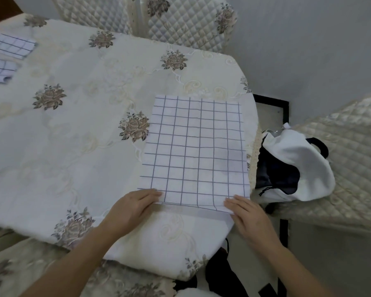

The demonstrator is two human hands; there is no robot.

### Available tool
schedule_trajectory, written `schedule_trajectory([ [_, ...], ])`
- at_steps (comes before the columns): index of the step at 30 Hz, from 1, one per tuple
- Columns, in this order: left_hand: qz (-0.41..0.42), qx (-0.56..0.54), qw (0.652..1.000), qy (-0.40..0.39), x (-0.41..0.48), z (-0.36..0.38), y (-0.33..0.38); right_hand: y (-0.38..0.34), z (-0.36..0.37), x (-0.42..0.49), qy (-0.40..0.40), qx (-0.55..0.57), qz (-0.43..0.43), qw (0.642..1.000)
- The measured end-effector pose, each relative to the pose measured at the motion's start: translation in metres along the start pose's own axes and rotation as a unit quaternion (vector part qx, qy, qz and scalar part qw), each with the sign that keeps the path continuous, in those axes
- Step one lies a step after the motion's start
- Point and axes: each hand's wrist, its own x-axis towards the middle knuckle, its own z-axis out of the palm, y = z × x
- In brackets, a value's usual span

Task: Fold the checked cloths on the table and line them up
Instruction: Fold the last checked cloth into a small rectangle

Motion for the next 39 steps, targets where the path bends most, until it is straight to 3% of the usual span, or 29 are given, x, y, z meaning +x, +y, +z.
schedule_trajectory([
  [8, -0.06, -0.137, 0.986, -0.067, -0.064, -0.031, 0.032, -0.026, -0.039, -0.049, -0.144, 0.132, 0.061, 0.979],
  [13, -0.143, -0.217, 0.965, -0.031, -0.072, -0.056, 0.044, -0.045, -0.07, -0.033, -0.151, 0.195, 0.096, 0.964],
  [17, -0.205, -0.244, 0.948, 0.0, -0.028, -0.06, 0.029, -0.033, -0.073, 0.012, -0.134, 0.206, 0.107, 0.964],
  [27, -0.253, -0.115, 0.961, -0.007, 0.11, -0.035, -0.053, 0.034, -0.053, 0.163, -0.111, 0.177, 0.155, 0.966],
  [32, -0.251, -0.066, 0.966, -0.005, 0.142, -0.028, -0.069, 0.049, -0.042, 0.194, -0.119, 0.141, 0.177, 0.967],
  [39, -0.24, 0.008, 0.971, 0.013, 0.16, -0.02, -0.082, 0.056, -0.031, 0.213, -0.058, 0.031, 0.165, 0.984],
])
